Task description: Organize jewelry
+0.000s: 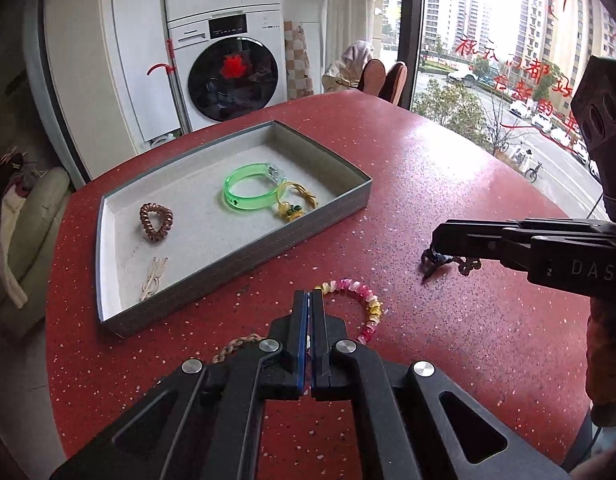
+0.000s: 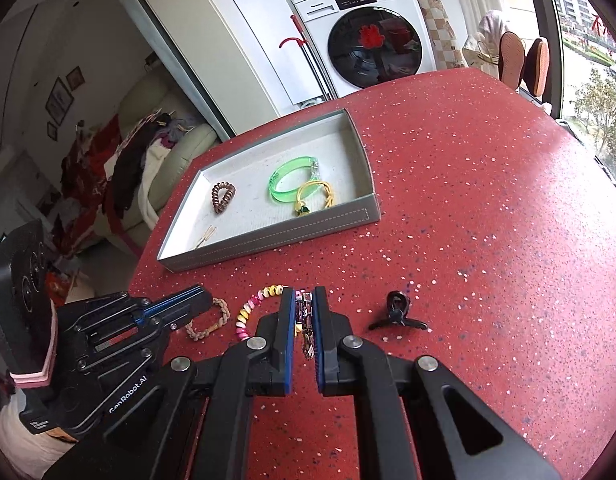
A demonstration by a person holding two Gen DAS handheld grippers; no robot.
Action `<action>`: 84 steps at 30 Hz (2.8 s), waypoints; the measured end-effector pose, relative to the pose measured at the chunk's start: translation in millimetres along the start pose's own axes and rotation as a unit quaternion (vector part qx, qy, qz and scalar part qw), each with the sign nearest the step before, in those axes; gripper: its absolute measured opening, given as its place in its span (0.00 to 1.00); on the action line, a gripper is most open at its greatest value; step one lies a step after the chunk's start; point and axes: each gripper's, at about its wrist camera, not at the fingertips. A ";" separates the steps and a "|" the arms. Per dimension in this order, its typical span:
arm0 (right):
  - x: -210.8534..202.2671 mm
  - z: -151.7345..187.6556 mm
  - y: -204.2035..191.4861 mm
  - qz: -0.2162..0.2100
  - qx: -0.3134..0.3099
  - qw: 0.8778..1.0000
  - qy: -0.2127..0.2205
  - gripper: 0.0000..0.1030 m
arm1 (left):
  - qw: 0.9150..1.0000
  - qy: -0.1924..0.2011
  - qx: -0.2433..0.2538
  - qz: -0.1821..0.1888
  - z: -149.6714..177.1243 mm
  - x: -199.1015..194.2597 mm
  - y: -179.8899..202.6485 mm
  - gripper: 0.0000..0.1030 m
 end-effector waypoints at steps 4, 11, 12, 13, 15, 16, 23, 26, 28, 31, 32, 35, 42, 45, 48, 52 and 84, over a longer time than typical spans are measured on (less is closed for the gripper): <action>-10.6 8.1 15.3 0.007 0.018 1.000 0.006 0.08 | 0.999 -0.011 0.048 -0.002 8.8 10.0 19.0 0.18; -18.8 15.2 24.9 0.006 0.030 0.999 0.013 0.08 | 0.998 -0.029 0.056 0.004 11.9 17.4 29.3 1.00; -19.1 15.5 25.3 0.005 0.031 0.999 0.014 0.08 | 0.998 -0.019 0.065 0.002 13.3 15.6 33.1 1.00; -18.9 15.9 25.8 0.003 0.032 0.999 0.014 0.09 | 0.997 -0.016 0.074 0.002 13.7 17.1 36.4 1.00; -18.9 16.0 26.3 0.001 0.034 0.999 0.017 0.08 | 0.996 -0.010 0.086 -0.007 15.5 24.0 40.2 1.00; -19.2 16.5 26.1 0.000 0.035 0.999 0.018 0.08 | 0.996 -0.009 0.092 -0.015 16.5 28.8 42.1 1.00; -24.8 18.3 27.7 0.000 0.037 0.999 0.024 0.08 | 0.990 -0.061 0.129 -0.012 29.1 79.1 49.8 0.79; -25.4 17.7 28.4 0.001 0.036 0.999 0.025 0.08 | 0.991 -0.081 0.102 0.009 27.3 93.7 42.1 0.74; -24.9 17.8 27.8 0.002 0.035 0.999 0.025 0.08 | 0.991 -0.097 0.086 0.041 24.6 97.3 36.8 0.43; -25.4 14.5 27.9 0.001 0.034 0.999 0.025 0.08 | 0.990 -0.093 0.096 0.044 27.1 102.2 36.6 0.27; -25.3 12.6 27.7 0.001 0.032 0.999 0.025 0.08 | 0.990 -0.090 0.095 0.048 28.3 101.8 36.9 0.27; -23.4 3.7 26.4 -0.002 0.027 0.999 0.024 0.08 | 0.992 -0.074 0.080 0.059 25.5 94.6 36.8 0.27; -12.7 -29.8 15.0 -0.013 0.002 1.000 0.026 0.08 | 0.996 -0.028 0.018 0.077 -11.3 66.6 19.7 0.27; -2.8 -49.5 10.5 -0.021 -0.008 0.999 0.025 0.08 | 0.998 -0.007 -0.002 0.066 -27.9 57.1 2.4 0.27; 10.7 -70.7 8.1 -0.032 -0.013 0.999 0.024 0.08 | 0.999 0.010 -0.020 0.046 -43.1 43.8 -17.8 0.27; 33.9 -100.6 5.4 -0.039 -0.024 0.999 0.016 0.08 | 0.998 0.021 -0.058 0.023 -64.4 34.7 -45.1 0.27; 166.0 -121.9 42.8 0.012 -0.003 0.998 -0.065 0.10 | 0.990 -0.024 -0.087 -0.106 -90.7 127.1 -93.5 0.27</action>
Point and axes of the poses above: each gripper's, at about its wrist camera, not at the fingertips, and x roughly the way its jaws point, y to its right, z to its underside, and after that the axes turned 15 degrees about -x, right-handed
